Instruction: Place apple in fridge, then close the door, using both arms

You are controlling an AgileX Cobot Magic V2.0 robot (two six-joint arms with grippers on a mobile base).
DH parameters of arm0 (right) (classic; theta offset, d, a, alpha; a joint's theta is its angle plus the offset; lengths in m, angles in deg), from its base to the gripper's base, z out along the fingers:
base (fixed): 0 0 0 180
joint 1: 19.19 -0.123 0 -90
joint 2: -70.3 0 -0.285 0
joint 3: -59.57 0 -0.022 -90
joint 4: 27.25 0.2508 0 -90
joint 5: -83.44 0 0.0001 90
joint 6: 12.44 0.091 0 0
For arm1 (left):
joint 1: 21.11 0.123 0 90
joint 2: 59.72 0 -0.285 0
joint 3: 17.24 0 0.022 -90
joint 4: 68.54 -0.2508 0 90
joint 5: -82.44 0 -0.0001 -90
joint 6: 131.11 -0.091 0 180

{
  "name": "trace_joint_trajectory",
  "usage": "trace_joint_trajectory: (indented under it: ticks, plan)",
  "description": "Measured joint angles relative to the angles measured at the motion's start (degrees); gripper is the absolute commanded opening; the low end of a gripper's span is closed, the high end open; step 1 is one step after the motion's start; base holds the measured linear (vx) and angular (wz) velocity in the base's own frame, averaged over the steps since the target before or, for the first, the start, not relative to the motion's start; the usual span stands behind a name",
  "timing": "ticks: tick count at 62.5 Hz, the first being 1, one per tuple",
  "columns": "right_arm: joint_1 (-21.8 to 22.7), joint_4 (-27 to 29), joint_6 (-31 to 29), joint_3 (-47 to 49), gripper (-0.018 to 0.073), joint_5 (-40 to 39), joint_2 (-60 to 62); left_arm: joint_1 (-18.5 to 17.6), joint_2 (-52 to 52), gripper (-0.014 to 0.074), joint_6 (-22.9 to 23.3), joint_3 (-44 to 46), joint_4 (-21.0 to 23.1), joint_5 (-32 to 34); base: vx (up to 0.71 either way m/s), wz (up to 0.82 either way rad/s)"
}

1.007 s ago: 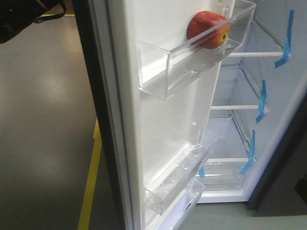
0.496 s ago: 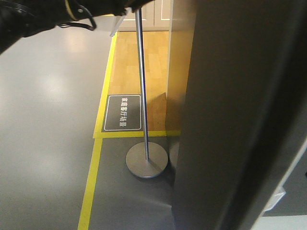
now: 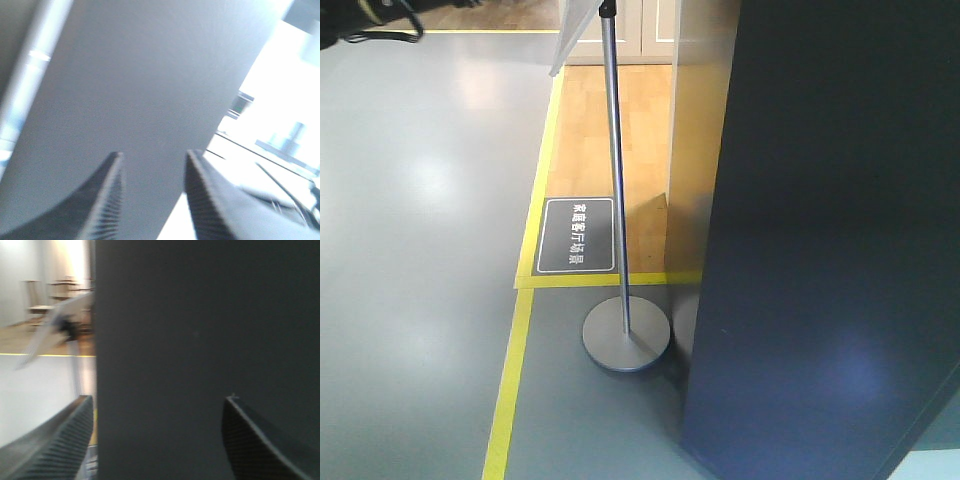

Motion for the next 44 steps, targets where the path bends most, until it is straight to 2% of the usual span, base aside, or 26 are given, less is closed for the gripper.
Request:
trace_joint_trajectory:
  ticks: [17,30,44]
  plan:
    - [0.00,2.80,-3.35,12.04,0.0543,-17.54,-25.23,1.99,0.00,0.0085,0.00,0.00,0.00,0.00,0.00,0.00]
    - [0.00,5.08,-3.38,19.86,0.0534,-20.75,-35.65,2.04,0.00,0.0036,0.00,0.00,0.00,0.00,0.00,0.00]
    - [0.00,6.95,-3.43,26.40,0.0534,-22.71,-43.15,2.04,0.00,0.0026,0.00,0.00,0.00,0.00,0.00,0.00]
